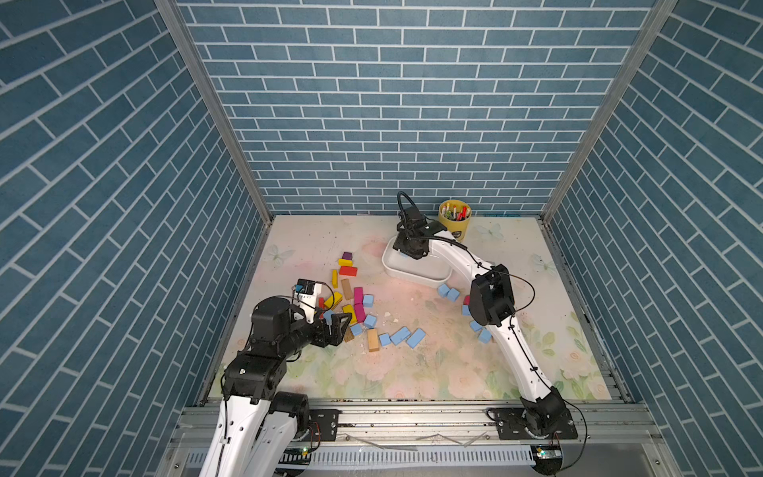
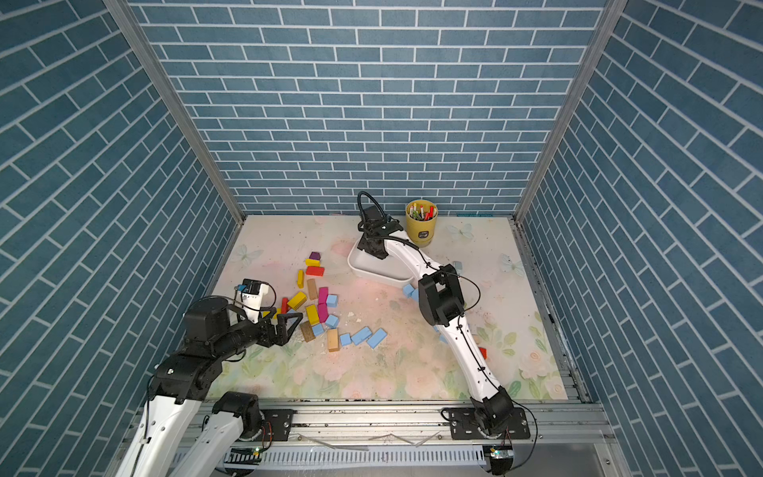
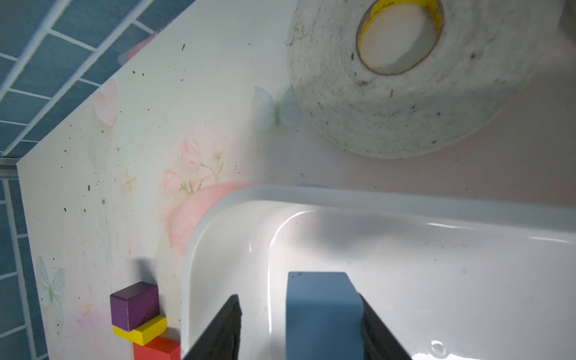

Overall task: Pick out the blue building blocks
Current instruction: Place the building block in the storage box.

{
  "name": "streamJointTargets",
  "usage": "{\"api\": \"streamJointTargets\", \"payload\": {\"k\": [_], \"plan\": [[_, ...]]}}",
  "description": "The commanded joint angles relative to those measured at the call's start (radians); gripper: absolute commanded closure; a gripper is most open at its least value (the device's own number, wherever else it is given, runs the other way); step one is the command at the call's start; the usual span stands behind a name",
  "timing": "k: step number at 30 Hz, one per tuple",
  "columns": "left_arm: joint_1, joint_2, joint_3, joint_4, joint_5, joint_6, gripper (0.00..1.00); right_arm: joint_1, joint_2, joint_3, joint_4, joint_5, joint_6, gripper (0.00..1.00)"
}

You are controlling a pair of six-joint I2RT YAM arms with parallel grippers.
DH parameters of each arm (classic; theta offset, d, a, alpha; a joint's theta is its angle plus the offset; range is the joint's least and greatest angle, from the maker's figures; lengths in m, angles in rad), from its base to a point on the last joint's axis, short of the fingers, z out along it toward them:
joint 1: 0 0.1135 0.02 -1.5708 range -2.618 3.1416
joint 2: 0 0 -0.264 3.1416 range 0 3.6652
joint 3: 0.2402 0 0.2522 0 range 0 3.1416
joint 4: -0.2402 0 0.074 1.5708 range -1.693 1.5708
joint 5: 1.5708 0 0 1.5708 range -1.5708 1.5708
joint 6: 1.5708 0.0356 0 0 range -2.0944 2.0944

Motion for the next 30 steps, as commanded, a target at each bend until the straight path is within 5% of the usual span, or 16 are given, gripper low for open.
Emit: {"api": "streamJointTargets", "payload": {"k": [1,14,30], "plan": [[-0.007,-0.001,-0.002,-0.002,0.001,0.005,0.01,-0.006,-0.041,0.022,-0.011,0.006,0.026,0.38],[-0.018,-0.002,-0.002,-0.005,-0.007,0.005,0.01,-0.011,-0.001,-0.025,-0.076,0.133,0.046,0.38],[-0.021,0.003,-0.002,-0.005,-0.005,0.005,0.01,-0.029,0.083,-0.025,-0.128,0.141,0.026,0.18]]}}
